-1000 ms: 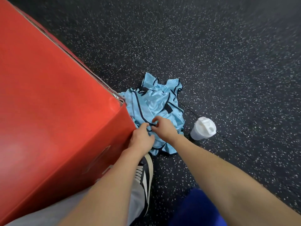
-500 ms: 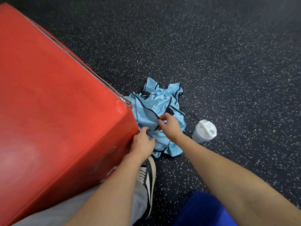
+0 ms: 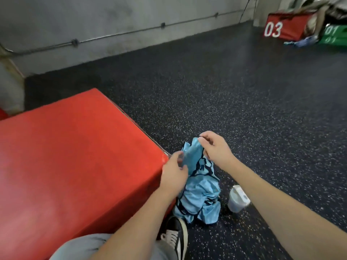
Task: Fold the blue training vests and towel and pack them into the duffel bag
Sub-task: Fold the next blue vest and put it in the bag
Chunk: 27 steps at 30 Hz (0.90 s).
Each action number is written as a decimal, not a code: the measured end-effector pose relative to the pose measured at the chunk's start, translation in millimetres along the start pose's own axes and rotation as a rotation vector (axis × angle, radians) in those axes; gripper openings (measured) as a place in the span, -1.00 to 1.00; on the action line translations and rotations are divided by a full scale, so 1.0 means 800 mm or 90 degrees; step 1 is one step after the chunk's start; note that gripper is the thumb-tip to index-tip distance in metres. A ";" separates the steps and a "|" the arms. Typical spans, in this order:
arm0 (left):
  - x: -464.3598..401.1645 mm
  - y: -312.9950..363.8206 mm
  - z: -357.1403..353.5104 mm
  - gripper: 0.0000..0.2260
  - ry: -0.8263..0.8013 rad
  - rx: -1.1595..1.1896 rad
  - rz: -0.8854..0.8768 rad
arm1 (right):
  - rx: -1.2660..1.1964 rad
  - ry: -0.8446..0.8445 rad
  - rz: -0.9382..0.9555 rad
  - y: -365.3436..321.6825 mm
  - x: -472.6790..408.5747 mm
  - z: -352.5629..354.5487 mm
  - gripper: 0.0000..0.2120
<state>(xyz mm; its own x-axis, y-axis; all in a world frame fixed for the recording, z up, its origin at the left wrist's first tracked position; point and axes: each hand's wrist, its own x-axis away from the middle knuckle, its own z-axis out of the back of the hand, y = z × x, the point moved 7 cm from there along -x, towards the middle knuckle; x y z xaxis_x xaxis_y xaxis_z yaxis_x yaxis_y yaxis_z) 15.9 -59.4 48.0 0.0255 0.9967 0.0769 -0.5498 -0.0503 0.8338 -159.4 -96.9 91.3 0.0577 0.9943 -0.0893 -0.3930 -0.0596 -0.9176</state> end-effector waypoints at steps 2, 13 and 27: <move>-0.005 0.042 0.040 -0.62 0.060 0.014 -0.043 | -0.012 -0.021 0.023 -0.053 0.000 0.016 -0.89; 0.011 0.273 0.216 -0.72 0.106 -0.003 -0.259 | -0.040 -0.052 0.252 -0.323 0.004 0.087 -0.89; 0.106 0.419 0.442 -0.89 0.338 0.177 -0.329 | 0.072 0.012 0.500 -0.610 0.042 0.109 -0.90</move>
<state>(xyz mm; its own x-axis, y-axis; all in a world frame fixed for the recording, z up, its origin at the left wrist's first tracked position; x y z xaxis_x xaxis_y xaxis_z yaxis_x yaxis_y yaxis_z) 129.0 -14.4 527.4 -0.2189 0.7917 -0.5703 -0.3457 0.4836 0.8041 -45.7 -27.1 569.6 -0.2595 0.6631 -0.7021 -0.4159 -0.7328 -0.5385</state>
